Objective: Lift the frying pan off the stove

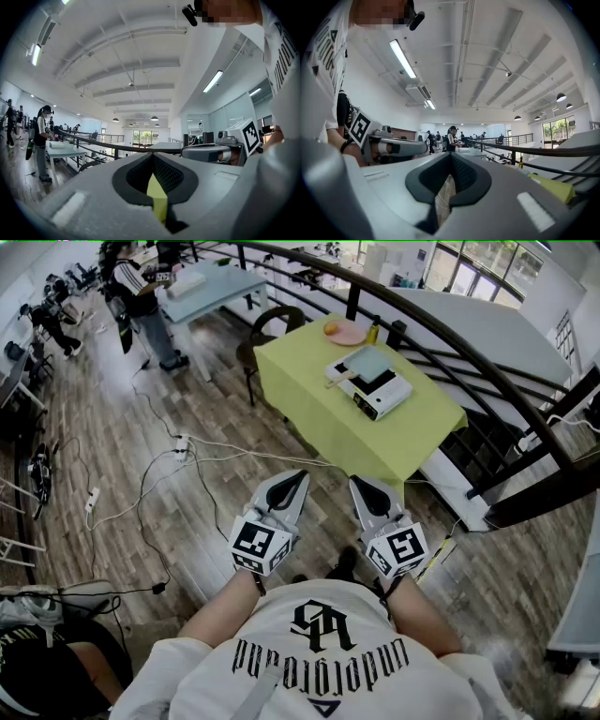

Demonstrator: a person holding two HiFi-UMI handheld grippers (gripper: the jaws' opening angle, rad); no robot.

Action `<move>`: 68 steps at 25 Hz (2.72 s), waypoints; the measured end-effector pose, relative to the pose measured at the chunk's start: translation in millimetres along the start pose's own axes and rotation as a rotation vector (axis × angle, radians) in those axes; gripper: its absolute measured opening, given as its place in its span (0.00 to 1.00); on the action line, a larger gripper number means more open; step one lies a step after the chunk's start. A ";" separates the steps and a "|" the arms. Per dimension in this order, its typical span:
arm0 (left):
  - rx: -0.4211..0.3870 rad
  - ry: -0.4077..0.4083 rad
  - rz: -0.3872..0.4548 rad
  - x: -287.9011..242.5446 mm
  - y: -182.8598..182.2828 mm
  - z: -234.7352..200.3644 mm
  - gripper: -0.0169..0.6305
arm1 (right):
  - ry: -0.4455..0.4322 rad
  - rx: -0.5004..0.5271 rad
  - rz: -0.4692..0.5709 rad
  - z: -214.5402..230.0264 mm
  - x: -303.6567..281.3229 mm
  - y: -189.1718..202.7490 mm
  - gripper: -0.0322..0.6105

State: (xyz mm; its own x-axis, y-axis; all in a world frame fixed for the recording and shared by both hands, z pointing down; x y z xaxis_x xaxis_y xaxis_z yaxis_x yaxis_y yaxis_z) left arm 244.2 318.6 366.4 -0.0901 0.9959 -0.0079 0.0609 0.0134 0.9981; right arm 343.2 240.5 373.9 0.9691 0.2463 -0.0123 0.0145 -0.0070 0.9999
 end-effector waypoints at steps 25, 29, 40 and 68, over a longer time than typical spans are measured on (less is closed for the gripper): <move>0.041 -0.079 -0.042 -107.5 20.7 -54.8 0.03 | -0.073 -0.052 -0.039 111.5 -61.4 26.8 0.05; 0.051 -0.112 -0.061 -147.3 26.6 -57.2 0.03 | -0.131 -0.058 -0.049 148.3 -76.0 29.3 0.05; 0.083 -0.180 -0.082 -197.5 41.5 -83.3 0.03 | -0.257 -0.082 -0.103 184.6 -120.1 50.1 0.05; 0.115 0.113 -0.077 -204.7 36.0 -370.0 0.03 | -0.009 -0.101 -0.179 122.6 -384.0 69.3 0.05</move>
State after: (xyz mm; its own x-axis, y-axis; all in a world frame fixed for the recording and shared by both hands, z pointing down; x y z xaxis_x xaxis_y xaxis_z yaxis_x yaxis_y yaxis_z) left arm -103.0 82.1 426.9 -0.2093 0.9753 -0.0710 0.1622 0.1063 0.9810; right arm 2.3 26.7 446.7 0.9555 0.2260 -0.1898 0.1627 0.1331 0.9777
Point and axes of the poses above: the fingertips, and each gripper's own axes: x backward along the fingers, z to its right, y out of its underside, the point moved 3 cm from there along x, backward along the fingers, and after that the axes turned 9 degrees about y, right-handed, at the moved point
